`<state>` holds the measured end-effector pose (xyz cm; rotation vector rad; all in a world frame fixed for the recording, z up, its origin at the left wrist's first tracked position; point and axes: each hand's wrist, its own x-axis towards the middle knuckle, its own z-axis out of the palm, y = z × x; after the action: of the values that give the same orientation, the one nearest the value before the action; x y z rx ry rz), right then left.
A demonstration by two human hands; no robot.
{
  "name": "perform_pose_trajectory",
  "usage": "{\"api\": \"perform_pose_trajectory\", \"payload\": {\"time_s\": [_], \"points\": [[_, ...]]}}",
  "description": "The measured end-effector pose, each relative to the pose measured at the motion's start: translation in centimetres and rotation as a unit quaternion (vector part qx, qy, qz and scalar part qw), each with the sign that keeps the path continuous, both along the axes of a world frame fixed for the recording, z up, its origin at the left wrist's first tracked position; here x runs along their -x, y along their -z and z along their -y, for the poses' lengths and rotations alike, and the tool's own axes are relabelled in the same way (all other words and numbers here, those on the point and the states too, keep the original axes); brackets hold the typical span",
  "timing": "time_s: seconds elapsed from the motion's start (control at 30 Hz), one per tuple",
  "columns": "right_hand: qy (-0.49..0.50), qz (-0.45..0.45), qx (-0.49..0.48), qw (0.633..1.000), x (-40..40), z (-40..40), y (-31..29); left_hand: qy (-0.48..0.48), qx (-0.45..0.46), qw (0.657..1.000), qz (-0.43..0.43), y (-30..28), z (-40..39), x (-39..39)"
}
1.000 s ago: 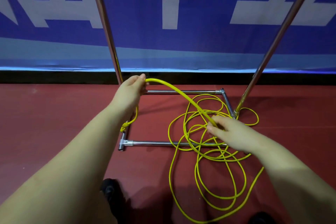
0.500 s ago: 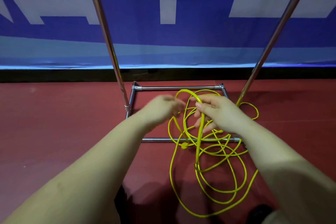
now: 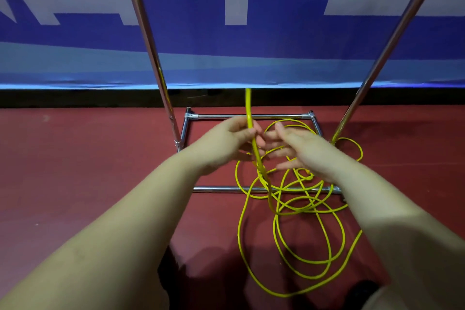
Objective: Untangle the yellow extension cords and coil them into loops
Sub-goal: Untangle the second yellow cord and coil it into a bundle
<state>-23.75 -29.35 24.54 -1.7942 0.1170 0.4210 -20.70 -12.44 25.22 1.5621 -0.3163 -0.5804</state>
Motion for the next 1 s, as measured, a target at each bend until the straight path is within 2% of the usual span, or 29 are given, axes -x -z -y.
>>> {"api": "perform_pose_trajectory", "payload": {"time_s": [0.07,0.13,0.3,0.37,0.5,0.6,0.67,0.73,0.8,0.87,0.93,1.0], "points": [[-0.062,-0.030,0.057,0.996,0.5,-0.2,0.6,-0.048,0.029,0.998,-0.029,-0.2,-0.7,-0.8],[-0.120,0.002,0.118,0.986,0.7,0.0,1.6,-0.075,0.045,0.995,-0.053,-0.4,-1.1,-1.2],[-0.188,0.000,0.182,0.965,1.0,0.3,3.9,-0.143,0.124,0.978,-0.092,-1.2,-1.8,-1.6],[-0.161,0.056,0.212,0.962,0.9,0.1,4.0,-0.178,0.165,0.966,-0.091,-1.7,-2.2,-2.0],[-0.058,0.138,0.144,0.978,0.8,-0.1,2.2,-0.200,0.244,0.947,-0.066,-2.8,-3.2,-2.5],[-0.040,0.129,0.112,0.985,1.1,-0.4,1.4,-0.211,0.257,0.941,-0.069,-3.0,-3.5,-2.5],[-0.019,0.111,0.083,0.990,1.3,-0.6,0.9,-0.212,0.228,0.945,-0.097,-2.5,-3.3,-2.3],[0.009,0.099,0.032,0.995,1.3,-0.8,0.4,-0.168,0.150,0.966,-0.126,-1.7,-2.7,-1.9],[0.043,0.084,-0.032,0.995,1.2,-1.1,0.0,-0.071,0.026,0.989,-0.130,-0.7,-2.0,-1.0],[0.095,0.068,-0.101,0.988,1.0,-1.3,-0.4,0.049,-0.078,0.990,-0.107,0.0,-1.1,0.3],[0.153,0.052,-0.170,0.972,0.6,-1.2,-0.7,0.132,-0.117,0.980,-0.095,0.6,-0.3,1.5],[0.195,0.042,-0.230,0.953,0.2,-1.0,-1.3,0.166,-0.103,0.976,-0.100,0.9,0.4,2.1]]}}
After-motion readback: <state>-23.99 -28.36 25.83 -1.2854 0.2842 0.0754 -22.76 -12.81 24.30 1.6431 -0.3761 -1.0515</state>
